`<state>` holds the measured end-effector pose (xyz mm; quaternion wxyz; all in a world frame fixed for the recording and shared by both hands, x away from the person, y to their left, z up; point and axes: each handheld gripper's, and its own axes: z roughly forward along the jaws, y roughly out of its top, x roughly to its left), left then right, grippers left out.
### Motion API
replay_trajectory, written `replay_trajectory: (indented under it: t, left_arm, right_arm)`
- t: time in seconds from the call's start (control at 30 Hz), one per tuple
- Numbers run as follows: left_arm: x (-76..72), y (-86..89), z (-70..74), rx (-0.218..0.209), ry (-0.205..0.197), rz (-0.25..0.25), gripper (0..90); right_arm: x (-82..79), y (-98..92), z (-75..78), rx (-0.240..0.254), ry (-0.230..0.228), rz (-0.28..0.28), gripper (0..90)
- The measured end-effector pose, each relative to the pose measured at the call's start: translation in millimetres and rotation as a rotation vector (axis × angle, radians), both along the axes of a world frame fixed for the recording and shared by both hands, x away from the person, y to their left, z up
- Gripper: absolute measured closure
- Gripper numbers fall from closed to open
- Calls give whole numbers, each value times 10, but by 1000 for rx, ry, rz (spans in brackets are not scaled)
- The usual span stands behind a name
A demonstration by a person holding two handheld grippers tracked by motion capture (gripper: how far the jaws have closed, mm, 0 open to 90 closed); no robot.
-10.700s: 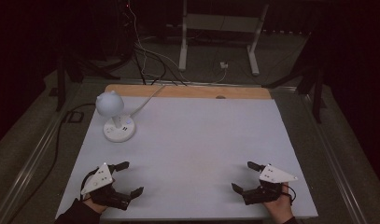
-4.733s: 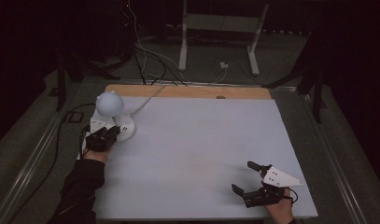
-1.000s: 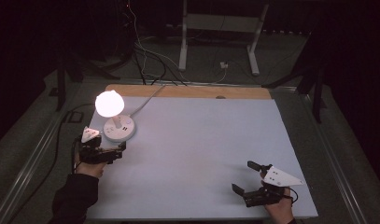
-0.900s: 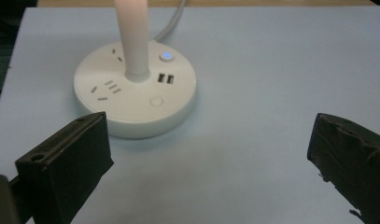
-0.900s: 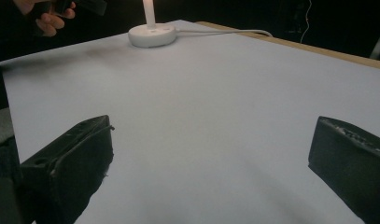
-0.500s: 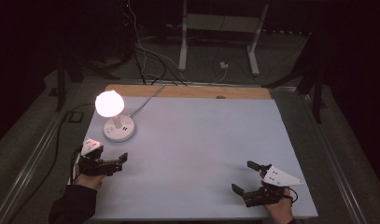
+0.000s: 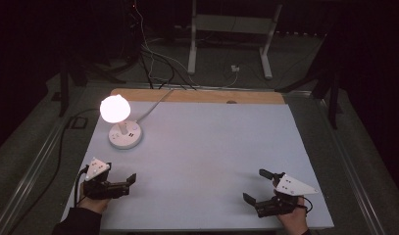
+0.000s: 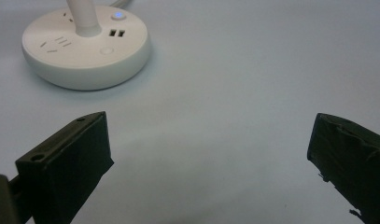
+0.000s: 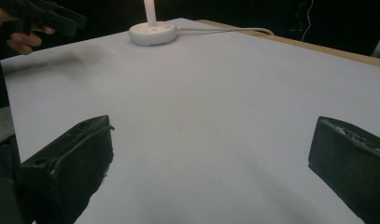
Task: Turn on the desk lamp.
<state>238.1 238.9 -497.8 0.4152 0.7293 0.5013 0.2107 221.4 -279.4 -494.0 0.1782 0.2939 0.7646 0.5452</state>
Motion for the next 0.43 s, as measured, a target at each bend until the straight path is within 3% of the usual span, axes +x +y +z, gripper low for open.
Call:
replay_trajectory:
  t: [0.13,0.43]
  left_arm:
    - [-23,-5,-87,7,35,-15,3]
    - [20,10,-126,1,51,-24,3]
  right_arm:
    - [0,1,-1,-2,-1,1,0]
    - [7,4,-8,-2,3,2,0]
